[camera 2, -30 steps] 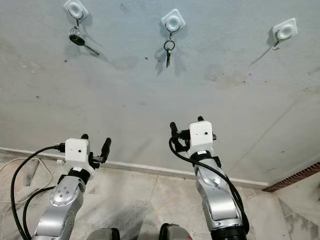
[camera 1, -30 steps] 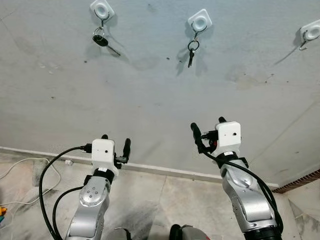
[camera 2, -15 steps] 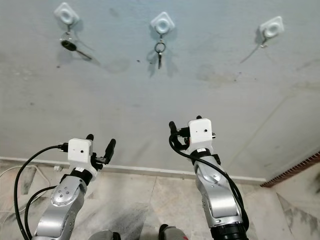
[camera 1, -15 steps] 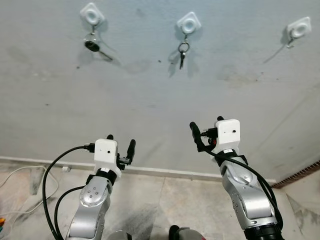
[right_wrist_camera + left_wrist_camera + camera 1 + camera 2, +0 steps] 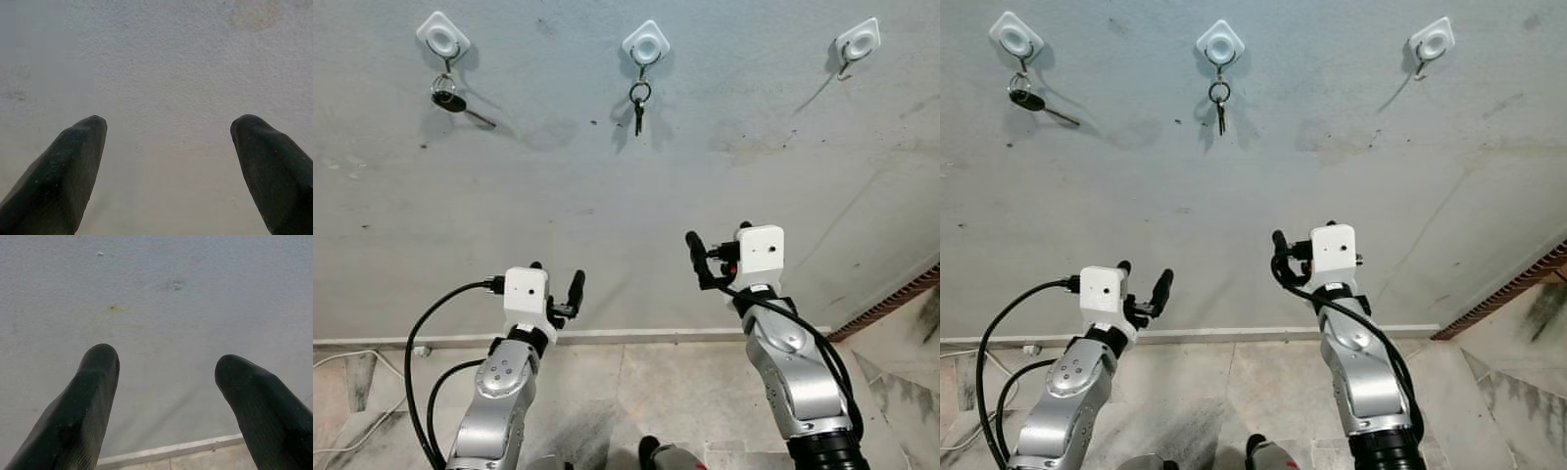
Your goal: Hang keys on a hook
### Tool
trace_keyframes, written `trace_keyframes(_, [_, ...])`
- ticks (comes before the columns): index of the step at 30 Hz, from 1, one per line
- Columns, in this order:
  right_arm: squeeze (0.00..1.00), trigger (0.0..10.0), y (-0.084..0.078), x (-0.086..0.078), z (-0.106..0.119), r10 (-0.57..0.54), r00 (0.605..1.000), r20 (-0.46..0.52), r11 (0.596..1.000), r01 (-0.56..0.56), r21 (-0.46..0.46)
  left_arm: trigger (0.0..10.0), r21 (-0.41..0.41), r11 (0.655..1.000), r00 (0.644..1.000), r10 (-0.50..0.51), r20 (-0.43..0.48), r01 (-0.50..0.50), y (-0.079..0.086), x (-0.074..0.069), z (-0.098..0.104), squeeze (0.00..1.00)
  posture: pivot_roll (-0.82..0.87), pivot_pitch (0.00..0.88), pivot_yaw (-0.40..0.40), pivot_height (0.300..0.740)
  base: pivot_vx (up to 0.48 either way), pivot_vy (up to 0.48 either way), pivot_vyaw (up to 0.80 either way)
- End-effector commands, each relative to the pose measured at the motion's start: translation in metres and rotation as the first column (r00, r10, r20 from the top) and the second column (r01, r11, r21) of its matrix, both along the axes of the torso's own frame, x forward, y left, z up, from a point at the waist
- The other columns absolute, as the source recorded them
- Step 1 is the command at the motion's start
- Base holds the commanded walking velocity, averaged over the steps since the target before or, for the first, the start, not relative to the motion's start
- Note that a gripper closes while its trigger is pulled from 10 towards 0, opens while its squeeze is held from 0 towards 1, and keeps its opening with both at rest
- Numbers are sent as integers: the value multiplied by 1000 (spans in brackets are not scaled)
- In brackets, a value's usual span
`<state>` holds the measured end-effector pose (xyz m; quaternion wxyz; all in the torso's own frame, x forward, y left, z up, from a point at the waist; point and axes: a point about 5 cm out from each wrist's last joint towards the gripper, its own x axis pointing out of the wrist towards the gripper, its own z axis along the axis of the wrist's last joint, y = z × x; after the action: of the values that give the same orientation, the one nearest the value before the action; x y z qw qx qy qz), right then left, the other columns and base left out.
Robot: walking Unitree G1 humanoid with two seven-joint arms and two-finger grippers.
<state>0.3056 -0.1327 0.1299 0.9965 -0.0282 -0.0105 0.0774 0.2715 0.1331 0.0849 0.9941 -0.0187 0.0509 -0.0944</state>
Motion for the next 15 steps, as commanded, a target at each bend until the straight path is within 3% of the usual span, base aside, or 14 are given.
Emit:
trace_keyframes(1, [0, 10000, -3, 1, -1, -18, 1000, -13, 1000, 18, 1, 10000, -6, 1000, 1000, 3, -14, -3, 3, -3, -2, 0, 28, 156, 12, 740, 0, 0, -750])
trace_keyframes(10, [0, 10000, -4, 1, -4, -35, 999, -22, 999, 35, 7, 10000, -9, 1000, 1000, -8, -25, 8, 1, -3, -3, 0, 29, 149, 10, 740, 0, 0, -740])
trace_keyframes(15, [0, 10000, -4, 3, -4, -37, 999, -30, 999, 38, 31, 10000, -3, 1000, 999, -7, -33, 7, 1, -3, -3, 0, 35, 146, 7, 740, 0, 0, 0])
